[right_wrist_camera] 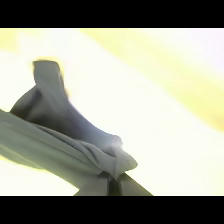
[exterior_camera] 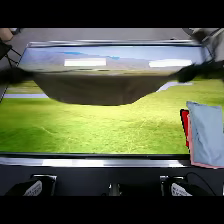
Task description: Fold the shirts.
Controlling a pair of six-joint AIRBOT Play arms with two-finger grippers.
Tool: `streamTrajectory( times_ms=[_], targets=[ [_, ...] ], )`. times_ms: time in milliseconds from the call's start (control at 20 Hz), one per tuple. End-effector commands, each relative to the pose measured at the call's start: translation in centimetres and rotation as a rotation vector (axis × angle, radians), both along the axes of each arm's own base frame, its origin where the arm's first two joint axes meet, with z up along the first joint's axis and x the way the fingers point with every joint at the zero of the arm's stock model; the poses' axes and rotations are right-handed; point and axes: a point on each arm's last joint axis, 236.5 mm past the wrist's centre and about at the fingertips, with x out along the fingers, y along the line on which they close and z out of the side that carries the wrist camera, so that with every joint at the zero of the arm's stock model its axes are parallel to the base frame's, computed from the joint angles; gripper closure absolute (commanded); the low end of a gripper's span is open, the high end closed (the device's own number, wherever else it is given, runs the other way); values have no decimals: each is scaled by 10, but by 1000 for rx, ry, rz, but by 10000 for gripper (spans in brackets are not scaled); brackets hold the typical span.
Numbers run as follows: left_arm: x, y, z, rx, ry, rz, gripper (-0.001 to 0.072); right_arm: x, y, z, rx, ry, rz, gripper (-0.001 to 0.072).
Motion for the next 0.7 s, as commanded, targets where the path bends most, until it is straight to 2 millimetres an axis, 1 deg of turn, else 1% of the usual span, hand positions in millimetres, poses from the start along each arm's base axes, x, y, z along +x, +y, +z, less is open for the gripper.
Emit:
streamTrajectory(
  times_ms=[0, 50, 100, 150, 200, 250, 300, 350, 450, 550, 650],
  targets=[
    [-110, 8, 226, 94, -613, 151, 689, -114, -25, 221, -245, -565, -140, 697],
    [-141, 10, 255, 76, -696, 193, 689, -157, -32, 249, -278, -636, -197, 697],
    [-165, 8, 268, 42, -737, 207, 689, -188, -34, 259, -266, -658, -238, 697],
    [-179, 4, 270, 27, -740, 203, 689, -213, -34, 258, -262, -650, -256, 697],
    [-189, 0, 266, 35, -727, 194, 689, -229, -32, 256, -265, -641, -255, 697],
    [-192, -1, 261, 47, -708, 190, 689, -238, -31, 257, -266, -644, -254, 697],
    [-192, 0, 255, 59, -688, 194, 689, -244, -30, 260, -266, -658, -256, 697],
    [-191, 1, 251, 69, -670, 197, 689, -246, -29, 261, -266, -665, -257, 697],
    [-183, 5, 240, 88, -626, 205, 689, -243, -30, 260, -259, -658, -258, 697],
    [-169, 11, 221, 116, -543, 212, 689, -230, -32, 254, -257, -629, -256, 697],
    [-144, 15, 187, 130, -401, 194, 689, -206, -35, 237, -192, -557, -272, 697]
  ],
)
